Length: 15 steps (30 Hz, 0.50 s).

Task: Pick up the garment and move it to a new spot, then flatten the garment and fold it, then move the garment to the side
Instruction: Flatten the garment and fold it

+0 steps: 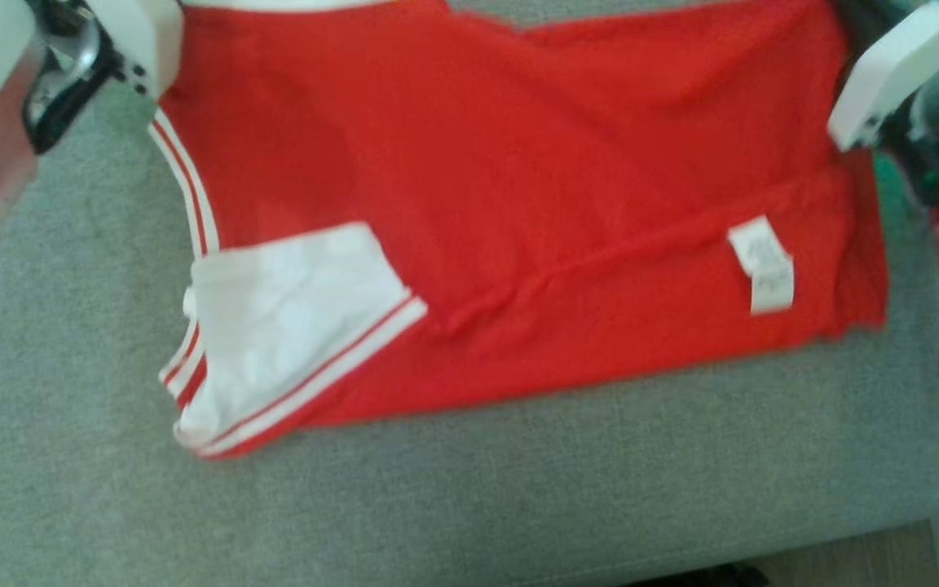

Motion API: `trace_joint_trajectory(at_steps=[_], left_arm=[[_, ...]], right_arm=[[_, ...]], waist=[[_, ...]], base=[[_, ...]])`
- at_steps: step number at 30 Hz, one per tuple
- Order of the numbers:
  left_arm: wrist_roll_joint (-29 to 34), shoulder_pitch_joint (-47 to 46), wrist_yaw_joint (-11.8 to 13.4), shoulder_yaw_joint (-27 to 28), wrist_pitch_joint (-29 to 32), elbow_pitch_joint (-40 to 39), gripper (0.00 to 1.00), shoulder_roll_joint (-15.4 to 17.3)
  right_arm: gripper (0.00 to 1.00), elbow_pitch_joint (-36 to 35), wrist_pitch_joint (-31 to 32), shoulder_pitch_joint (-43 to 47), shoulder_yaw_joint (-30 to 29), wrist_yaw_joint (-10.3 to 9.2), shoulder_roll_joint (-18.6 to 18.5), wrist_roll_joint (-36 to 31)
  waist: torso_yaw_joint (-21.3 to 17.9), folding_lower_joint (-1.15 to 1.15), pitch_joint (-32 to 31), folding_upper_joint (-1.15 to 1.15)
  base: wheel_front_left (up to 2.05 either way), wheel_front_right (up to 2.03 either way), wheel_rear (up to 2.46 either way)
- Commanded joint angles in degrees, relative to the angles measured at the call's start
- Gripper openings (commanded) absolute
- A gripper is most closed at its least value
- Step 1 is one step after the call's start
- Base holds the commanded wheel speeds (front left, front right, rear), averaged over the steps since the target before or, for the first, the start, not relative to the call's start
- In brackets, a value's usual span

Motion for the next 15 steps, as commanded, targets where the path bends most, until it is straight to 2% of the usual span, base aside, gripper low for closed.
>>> trace_joint_trajectory(at_steps=[1,6,10,15], left_arm=[[0.9,-5.6,0.1,2.5,-2.2,0.5,0.00,1.5],[2.2,-7.7,0.5,4.2,-10.1,4.8,0.00,-0.3],[1.0,-6.5,0.4,4.8,-12.1,6.4,0.00,-1.6],[-1.5,-1.8,0.2,6.2,-13.9,4.1,0.00,-1.1]], right_arm=[[0.00,-1.1,-1.5,-2.1,-0.9,-0.05,-0.9,0.2],[0.00,1.1,-6.1,-5.0,-4.1,-0.05,-0.6,-0.5],[0.00,2.1,-7.6,-4.6,-4.5,-0.05,-0.4,-0.7],[0.00,0.7,-9.2,-0.4,-4.4,-0.05,-1.1,0.9]], waist=[[0.1,0.00,0.0,0.00],[1.0,0.00,-0.4,0.00],[1.8,0.00,-1.5,0.00],[2.8,0.00,-3.2,0.00]], base=[[0.00,0.00,0.00],[0.00,0.00,0.00],[0.00,0.00,0.00],[0.00,0.00,0.00]])
